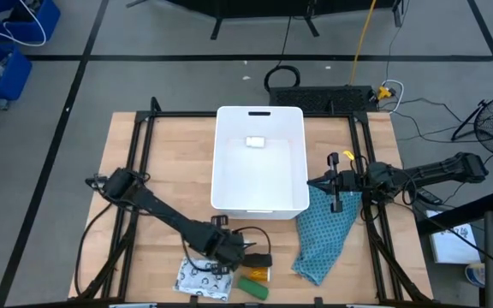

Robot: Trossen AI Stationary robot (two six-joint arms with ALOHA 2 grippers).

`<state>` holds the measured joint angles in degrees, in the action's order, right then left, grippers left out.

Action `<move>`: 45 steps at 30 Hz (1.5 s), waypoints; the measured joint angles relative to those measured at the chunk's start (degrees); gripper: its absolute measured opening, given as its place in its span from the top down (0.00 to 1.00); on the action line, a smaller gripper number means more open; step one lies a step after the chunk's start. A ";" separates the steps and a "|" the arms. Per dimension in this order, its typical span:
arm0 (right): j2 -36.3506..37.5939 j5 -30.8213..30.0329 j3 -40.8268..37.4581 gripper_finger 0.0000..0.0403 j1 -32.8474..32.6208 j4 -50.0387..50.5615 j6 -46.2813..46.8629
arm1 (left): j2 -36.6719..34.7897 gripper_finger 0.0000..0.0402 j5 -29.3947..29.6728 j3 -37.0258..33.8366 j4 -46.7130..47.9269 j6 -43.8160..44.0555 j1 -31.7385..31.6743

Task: Pick & place medical supplies in basket/bin
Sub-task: Put the red bottle into the white bin

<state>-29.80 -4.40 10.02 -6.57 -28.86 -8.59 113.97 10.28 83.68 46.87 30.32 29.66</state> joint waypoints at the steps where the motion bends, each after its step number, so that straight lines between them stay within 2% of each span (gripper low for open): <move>1: 0.00 0.01 0.00 1.00 0.00 -0.01 0.01 | -1.50 0.67 1.03 0.00 0.48 0.04 0.48; 7: -0.02 0.01 0.00 1.00 -0.02 0.01 0.25 | -13.07 0.58 7.60 0.00 1.97 -2.83 4.73; 10: -0.01 0.05 0.00 1.00 -0.02 0.01 0.34 | -19.99 0.60 13.31 0.02 3.19 -6.37 8.28; 14: -0.02 0.07 0.00 1.00 -0.02 0.04 0.38 | -29.64 0.65 23.85 -1.21 4.17 -12.60 13.46; 17: -0.02 0.11 0.00 1.00 -0.02 0.09 0.41 | -37.48 0.66 30.92 -4.63 3.90 -16.84 16.05; 22: 0.00 0.17 0.00 1.00 -0.02 0.24 0.41 | -53.38 0.63 40.65 -15.97 0.50 -20.95 14.87; 25: 0.00 0.22 0.00 1.00 -0.02 0.25 0.31 | -64.73 0.62 42.32 -25.55 -6.39 -23.47 13.53; 29: 0.00 0.27 -0.02 1.00 -0.02 0.17 -0.05 | -80.16 0.65 42.84 -40.46 -23.06 -29.61 12.38; 31: 0.00 0.27 -0.02 1.00 -0.02 0.15 -0.01 | -86.06 0.66 44.87 -47.53 -31.30 -32.87 11.11; 34: 0.00 0.28 -0.02 1.00 -0.02 0.08 -0.01 | -92.91 0.66 47.01 -56.91 -38.71 -36.67 8.76; 39: -0.20 0.21 -0.02 1.00 -0.02 0.11 0.66 | -99.12 0.63 46.77 -66.46 -46.75 -38.81 3.97; 42: -0.45 0.20 -0.02 1.00 -0.02 0.13 0.99 | -99.59 0.63 45.89 -67.52 -48.88 -37.37 0.94; 45: -0.66 0.17 -0.02 1.00 -0.02 0.07 0.35 | -98.19 0.63 40.33 -66.28 -48.36 -36.27 -2.36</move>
<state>-30.46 -4.23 10.00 -6.59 -28.80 -8.24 15.78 50.61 17.40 -1.50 -5.95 27.30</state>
